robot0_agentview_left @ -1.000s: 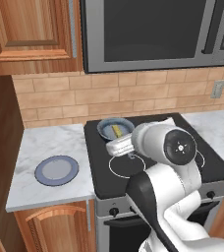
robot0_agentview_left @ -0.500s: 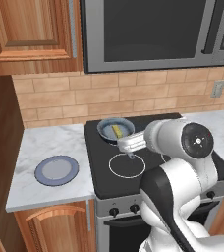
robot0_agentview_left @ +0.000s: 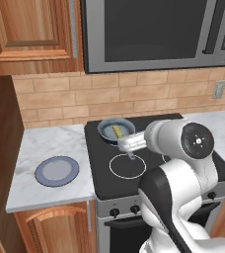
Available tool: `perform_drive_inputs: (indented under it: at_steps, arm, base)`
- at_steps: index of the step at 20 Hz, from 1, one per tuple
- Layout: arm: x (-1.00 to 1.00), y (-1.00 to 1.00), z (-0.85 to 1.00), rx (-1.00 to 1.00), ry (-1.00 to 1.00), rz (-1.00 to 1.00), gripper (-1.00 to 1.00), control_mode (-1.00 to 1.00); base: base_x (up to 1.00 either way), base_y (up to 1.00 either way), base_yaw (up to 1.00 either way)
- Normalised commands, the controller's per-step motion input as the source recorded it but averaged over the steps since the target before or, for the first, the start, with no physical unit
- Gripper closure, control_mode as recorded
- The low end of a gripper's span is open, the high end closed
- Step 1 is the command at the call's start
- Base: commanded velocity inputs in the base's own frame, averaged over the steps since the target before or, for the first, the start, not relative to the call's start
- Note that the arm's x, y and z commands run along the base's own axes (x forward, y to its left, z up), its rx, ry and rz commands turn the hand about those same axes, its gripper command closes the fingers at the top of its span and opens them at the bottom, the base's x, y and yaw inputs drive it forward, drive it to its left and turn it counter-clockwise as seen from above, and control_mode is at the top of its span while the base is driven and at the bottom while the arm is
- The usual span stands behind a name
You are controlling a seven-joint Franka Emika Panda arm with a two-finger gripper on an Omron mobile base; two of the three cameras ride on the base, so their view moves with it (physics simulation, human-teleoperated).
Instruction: Pick up the butter stick and place it in the pan. Then turn on the burner for the pan.
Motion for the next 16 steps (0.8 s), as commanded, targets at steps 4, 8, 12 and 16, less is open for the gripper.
perform_drive_inputs:
  at_steps: [4,8,12,16]
  arm:
    - [0.0,-0.01,0.0,0.0,-0.01,0.0,-1.0,-1.0]
    - [0.0,0.0,0.0,0.0,0.0,0.0,-1.0,-1.0]
    - [0.0,0.0,0.0,0.0,0.0,0.0,-1.0,-1.0]
    - [0.0,-0.04,0.0,0.0,0.0,0.0,-1.0,-1.0]
  base:
    - [0.0,0.0,0.0]
    - [0.0,0.0,0.0]
    - [0.0,0.0,0.0]
    - [0.0,0.0,0.0]
